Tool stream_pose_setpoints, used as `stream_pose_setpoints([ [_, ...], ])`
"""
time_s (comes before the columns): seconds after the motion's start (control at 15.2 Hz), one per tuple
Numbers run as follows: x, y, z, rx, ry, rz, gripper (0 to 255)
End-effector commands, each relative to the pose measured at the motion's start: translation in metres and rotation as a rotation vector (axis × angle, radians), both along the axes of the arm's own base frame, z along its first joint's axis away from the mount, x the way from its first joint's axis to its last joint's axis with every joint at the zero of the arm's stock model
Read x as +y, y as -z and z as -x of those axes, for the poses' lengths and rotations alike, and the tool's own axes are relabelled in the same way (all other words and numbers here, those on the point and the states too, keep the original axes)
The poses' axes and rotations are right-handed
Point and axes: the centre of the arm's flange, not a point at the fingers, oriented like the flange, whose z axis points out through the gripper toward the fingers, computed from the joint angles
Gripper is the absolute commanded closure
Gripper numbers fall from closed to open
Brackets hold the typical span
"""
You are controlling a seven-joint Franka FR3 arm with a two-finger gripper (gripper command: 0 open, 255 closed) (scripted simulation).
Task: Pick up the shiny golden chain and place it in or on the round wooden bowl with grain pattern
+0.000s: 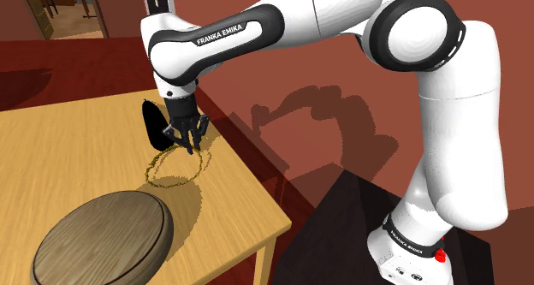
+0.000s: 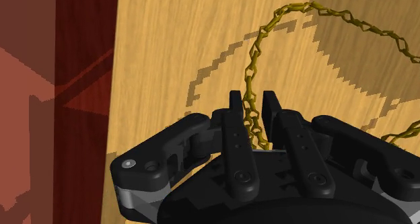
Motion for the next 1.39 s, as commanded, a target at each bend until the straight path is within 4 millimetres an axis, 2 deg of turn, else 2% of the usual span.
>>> stream_pose_setpoints([
  [0.0,0.0,0.0,0.0,0.0,0.0,0.0,255],
  [0.33,0.0,0.0,0.0,0.0,0.0,0.0,255],
  [1.32,0.0,-0.079,0.0,0.0,0.0,0.0,255],
])
